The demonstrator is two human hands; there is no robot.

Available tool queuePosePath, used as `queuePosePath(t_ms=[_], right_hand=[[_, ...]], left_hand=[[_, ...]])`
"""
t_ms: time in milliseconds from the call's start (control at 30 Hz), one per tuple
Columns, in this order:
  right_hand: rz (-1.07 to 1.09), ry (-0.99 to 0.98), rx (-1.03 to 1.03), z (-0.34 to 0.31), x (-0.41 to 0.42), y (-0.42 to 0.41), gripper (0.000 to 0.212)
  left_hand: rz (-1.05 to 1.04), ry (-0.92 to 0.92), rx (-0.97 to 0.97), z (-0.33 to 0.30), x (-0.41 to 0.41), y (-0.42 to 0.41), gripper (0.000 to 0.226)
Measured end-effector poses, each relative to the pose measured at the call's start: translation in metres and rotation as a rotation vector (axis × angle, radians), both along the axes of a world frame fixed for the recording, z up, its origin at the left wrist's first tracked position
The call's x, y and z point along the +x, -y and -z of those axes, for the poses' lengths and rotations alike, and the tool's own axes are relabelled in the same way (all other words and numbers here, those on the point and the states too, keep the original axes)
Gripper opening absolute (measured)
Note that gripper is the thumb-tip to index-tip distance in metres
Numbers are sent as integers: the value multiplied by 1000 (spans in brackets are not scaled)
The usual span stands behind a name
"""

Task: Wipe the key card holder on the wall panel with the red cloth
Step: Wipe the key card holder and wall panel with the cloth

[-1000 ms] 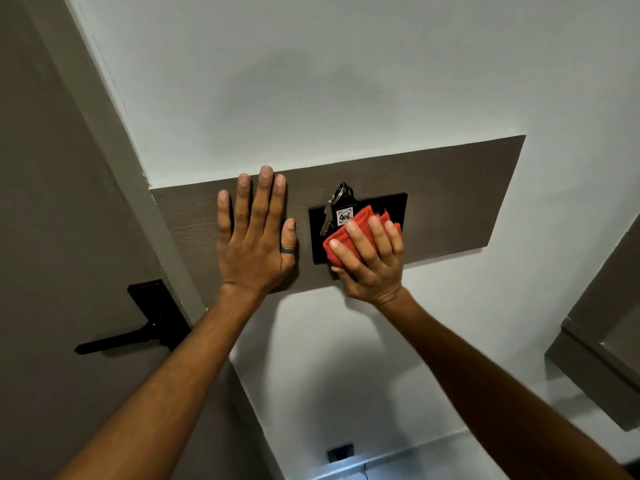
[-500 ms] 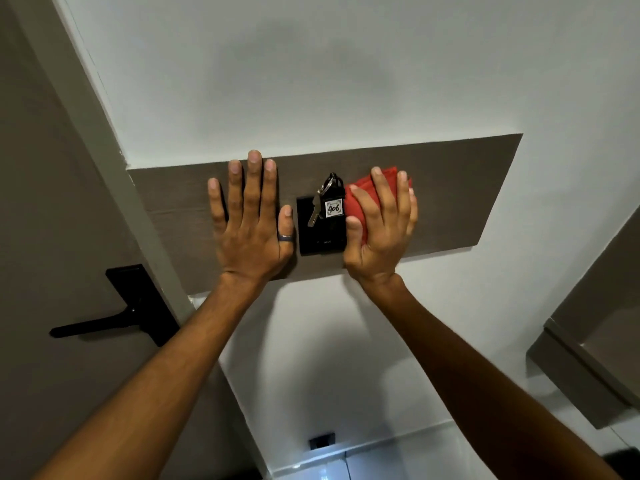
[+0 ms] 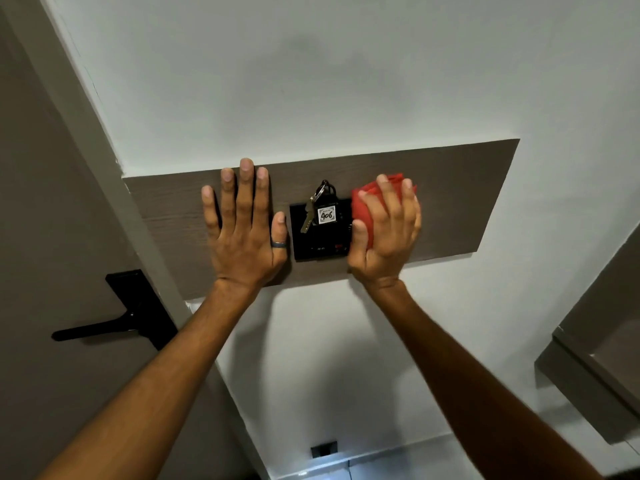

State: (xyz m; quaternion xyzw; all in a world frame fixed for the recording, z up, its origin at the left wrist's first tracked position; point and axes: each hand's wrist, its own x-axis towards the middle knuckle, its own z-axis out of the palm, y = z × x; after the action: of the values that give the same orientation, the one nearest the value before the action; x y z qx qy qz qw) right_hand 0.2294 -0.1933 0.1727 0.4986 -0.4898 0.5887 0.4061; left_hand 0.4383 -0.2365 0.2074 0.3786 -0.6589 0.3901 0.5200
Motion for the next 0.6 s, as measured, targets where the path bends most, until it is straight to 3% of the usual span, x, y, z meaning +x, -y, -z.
queuePosePath(t_ms=[67,100,200,233,367,600], right_hand=[[23,292,-3,8,34,2,40],[23,308,3,15,42,0,40],[27,14,9,21,14,-9,40],[35,2,-2,19,6,-10,40],[-41,263,5,14,43,-10,40],[83,-324,69,8,-19,-17,39]], left_hand=[[-5,4,-6,0,0,1,62],[-4,5,-8,1,-1,2,62],[-1,20,-5,2,0,1,63],[-4,25,-5,1,0,0,63],[-12,31,7,-3,2,-2,61],[-7,40,69,-5,2,-8,58]])
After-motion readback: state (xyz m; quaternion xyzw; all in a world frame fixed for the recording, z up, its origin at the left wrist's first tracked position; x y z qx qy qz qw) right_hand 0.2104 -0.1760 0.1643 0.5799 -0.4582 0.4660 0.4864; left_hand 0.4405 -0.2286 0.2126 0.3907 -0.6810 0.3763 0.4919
